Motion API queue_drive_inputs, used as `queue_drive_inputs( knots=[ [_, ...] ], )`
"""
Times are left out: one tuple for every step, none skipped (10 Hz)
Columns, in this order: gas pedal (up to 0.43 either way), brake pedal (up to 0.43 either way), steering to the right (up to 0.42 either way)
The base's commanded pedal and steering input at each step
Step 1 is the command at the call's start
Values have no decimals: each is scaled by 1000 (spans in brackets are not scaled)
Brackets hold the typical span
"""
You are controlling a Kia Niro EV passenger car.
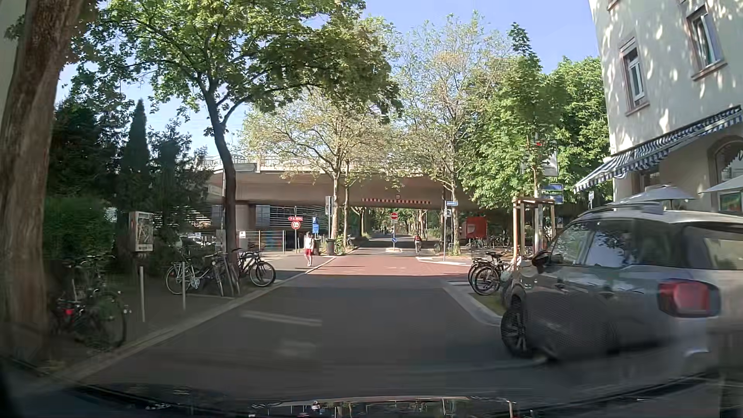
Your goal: Follow the waypoints while adhering to traffic rules and regulations
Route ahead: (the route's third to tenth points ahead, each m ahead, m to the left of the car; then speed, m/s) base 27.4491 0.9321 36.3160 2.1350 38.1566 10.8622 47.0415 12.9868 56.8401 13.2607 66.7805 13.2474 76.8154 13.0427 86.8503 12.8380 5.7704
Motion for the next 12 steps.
queue_drive_inputs(
  knots=[
    [0,0,-6],
    [0,0,-6],
    [0,6,-6],
    [0,37,0],
    [0,61,5],
    [0,73,8],
    [0,85,15],
    [0,91,27],
    [0,98,37],
    [0,104,42],
    [0,110,45],
    [0,110,46]
  ],
)
